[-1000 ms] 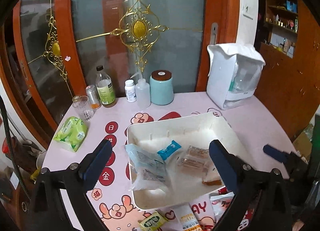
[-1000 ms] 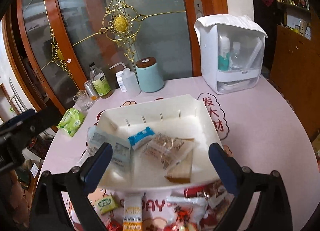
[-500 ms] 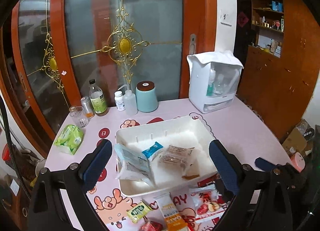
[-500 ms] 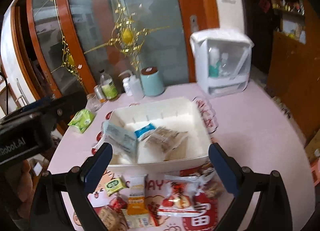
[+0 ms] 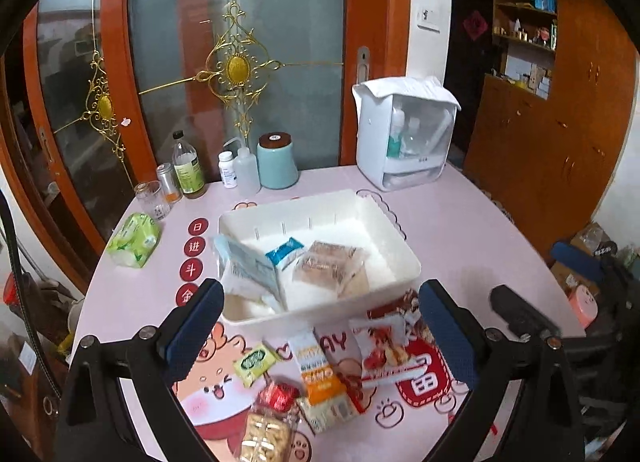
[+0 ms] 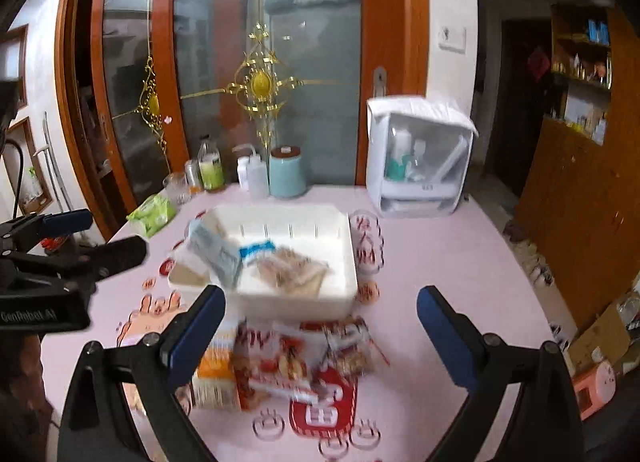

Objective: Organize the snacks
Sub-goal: 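Withdraw both tools from the tray toward the remaining snacks, then grasp the clear puffed-snack bag with the left tool while the right grasps the dried-fruit bag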

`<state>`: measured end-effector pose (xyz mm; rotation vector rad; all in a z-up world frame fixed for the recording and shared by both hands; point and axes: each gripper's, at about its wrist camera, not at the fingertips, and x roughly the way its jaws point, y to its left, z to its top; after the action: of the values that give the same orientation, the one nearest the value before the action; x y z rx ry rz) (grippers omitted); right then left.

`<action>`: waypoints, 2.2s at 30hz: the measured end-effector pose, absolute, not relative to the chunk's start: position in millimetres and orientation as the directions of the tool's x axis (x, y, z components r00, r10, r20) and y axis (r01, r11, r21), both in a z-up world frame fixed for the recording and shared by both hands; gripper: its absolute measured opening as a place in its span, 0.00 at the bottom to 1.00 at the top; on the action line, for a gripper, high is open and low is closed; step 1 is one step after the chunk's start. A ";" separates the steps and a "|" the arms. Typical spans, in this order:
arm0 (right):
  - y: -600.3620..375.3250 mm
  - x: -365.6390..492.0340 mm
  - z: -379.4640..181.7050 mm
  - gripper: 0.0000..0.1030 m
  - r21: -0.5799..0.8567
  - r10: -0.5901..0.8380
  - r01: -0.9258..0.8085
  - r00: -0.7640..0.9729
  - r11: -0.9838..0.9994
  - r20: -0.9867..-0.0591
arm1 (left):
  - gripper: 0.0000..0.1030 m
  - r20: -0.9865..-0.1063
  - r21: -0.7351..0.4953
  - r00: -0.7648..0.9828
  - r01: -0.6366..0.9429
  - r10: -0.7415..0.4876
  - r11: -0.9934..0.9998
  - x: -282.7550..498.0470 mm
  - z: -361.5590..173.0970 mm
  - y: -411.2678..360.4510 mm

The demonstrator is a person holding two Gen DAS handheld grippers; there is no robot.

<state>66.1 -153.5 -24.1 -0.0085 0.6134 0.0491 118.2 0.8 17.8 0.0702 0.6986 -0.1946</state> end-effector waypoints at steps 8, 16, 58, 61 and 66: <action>-191.3 37.6 -47.3 0.87 -0.028 -0.005 -0.014 0.801 1.000 -0.599 | 0.95 -0.689 -0.013 0.712 0.176 -0.136 0.984 90.3 -3.8 8.0; -214.8 21.9 -105.4 0.85 -0.010 -0.006 -0.003 0.681 1.000 -0.732 | 0.95 -0.816 -0.041 0.562 0.170 -0.131 0.985 70.4 -66.1 19.8; -160.4 -7.7 -256.9 0.41 -0.022 -0.030 0.021 0.462 1.000 -0.887 | 0.59 -0.979 0.008 0.193 0.375 -0.070 0.927 21.0 -251.3 -28.3; -160.3 -8.6 -254.9 0.40 -0.025 -0.032 0.021 0.458 0.999 -0.889 | 0.58 -0.979 0.013 0.192 0.376 -0.065 0.926 20.5 -248.5 -35.1; -156.7 -8.6 -248.2 0.40 -0.015 -0.019 0.011 0.463 1.000 -0.886 | 0.56 -0.976 0.037 0.213 0.388 -0.051 0.921 23.3 -240.8 -40.6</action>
<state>-8.6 -156.7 -248.2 -0.0073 1.0891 -0.0185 23.3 -40.6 -240.8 0.2997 1.3261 -0.3108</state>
